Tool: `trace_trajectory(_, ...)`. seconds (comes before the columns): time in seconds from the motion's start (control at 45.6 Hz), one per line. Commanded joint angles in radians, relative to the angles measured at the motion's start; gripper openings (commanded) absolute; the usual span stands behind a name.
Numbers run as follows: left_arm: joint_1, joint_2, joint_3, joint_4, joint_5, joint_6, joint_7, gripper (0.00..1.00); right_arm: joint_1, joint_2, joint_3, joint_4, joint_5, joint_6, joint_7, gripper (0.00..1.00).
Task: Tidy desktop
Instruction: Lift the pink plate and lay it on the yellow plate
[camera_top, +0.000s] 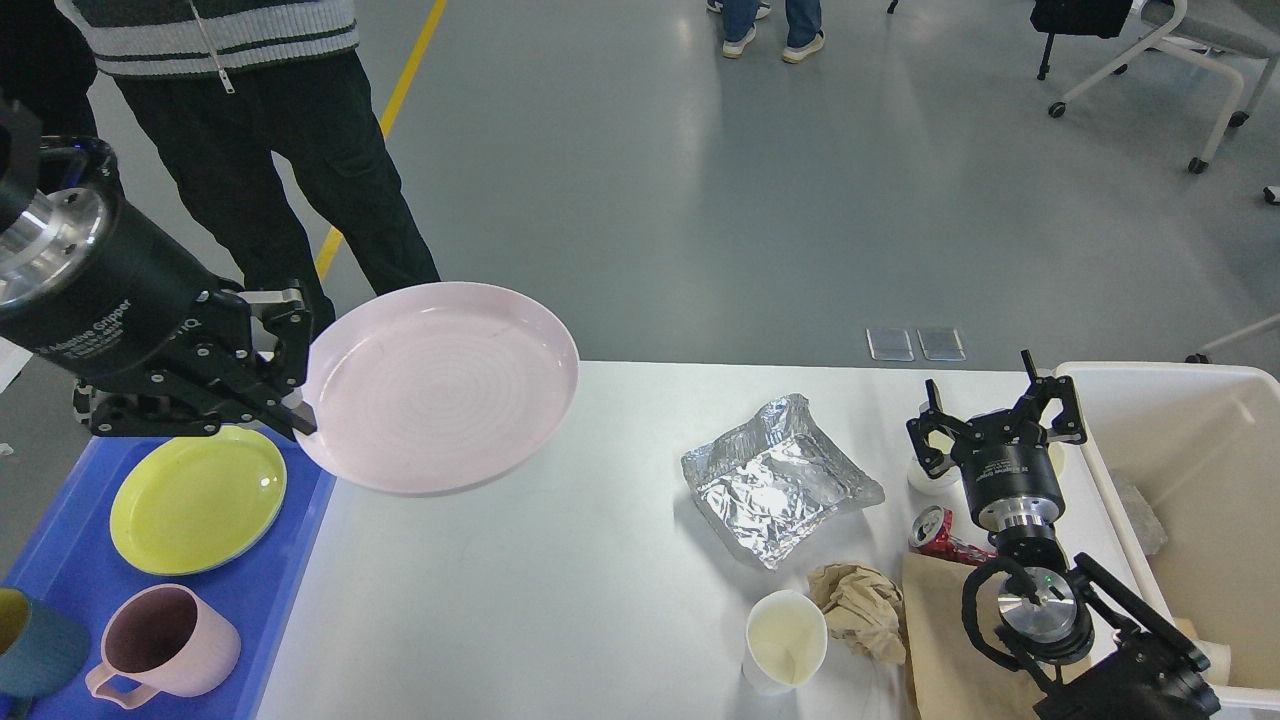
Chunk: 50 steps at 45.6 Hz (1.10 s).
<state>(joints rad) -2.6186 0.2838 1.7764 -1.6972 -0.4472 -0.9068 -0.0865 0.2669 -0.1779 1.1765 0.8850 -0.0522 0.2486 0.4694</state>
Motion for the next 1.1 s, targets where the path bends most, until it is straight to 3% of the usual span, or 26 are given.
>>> trace_trajectory(0.0,0.112,0.110,0.061,0.125,0.128,-0.001,-0.056,0.00,0.000,0.000,0.000,0.002,0.000,0.000,0.000,1.00)
trace_trajectory(0.241,0.438,0.452,0.031,0.523,0.212,-0.003,-0.016,0.00,0.000,0.000,0.000,0.002,0.000,0.000,0.000,1.00)
trace_trajectory(0.394,0.707,0.554,-0.141,0.753,0.209,0.006,0.102,0.00,0.000,0.000,0.000,0.002,0.000,0.000,0.000,1.00)
trace_trajectory(0.504,0.973,0.610,-0.337,0.969,0.199,0.034,0.184,0.00,0.000,0.000,0.000,0.002,0.000,0.000,0.000,1.00)
trace_trajectory(0.679,1.340,0.597,-0.667,1.224,0.194,0.120,0.258,0.00,0.000,0.000,0.000,0.002,0.000,0.000,0.000,1.00)
trace_trajectory(0.767,1.465,0.540,-0.779,1.335,0.194,0.175,0.312,0.00,0.000,0.000,0.000,0.002,0.000,0.000,0.000,1.00)
trace_trajectory(0.92,1.577,0.433,-0.885,1.426,0.196,0.313,0.416,0.00,0.000,0.000,0.000,0.002,0.000,0.000,0.000,1.00)
trace_trajectory(1.074,1.577,0.394,-0.925,1.421,0.200,0.359,0.432,0.00,0.000,0.000,0.000,0.000,0.000,0.000,0.000,1.00)
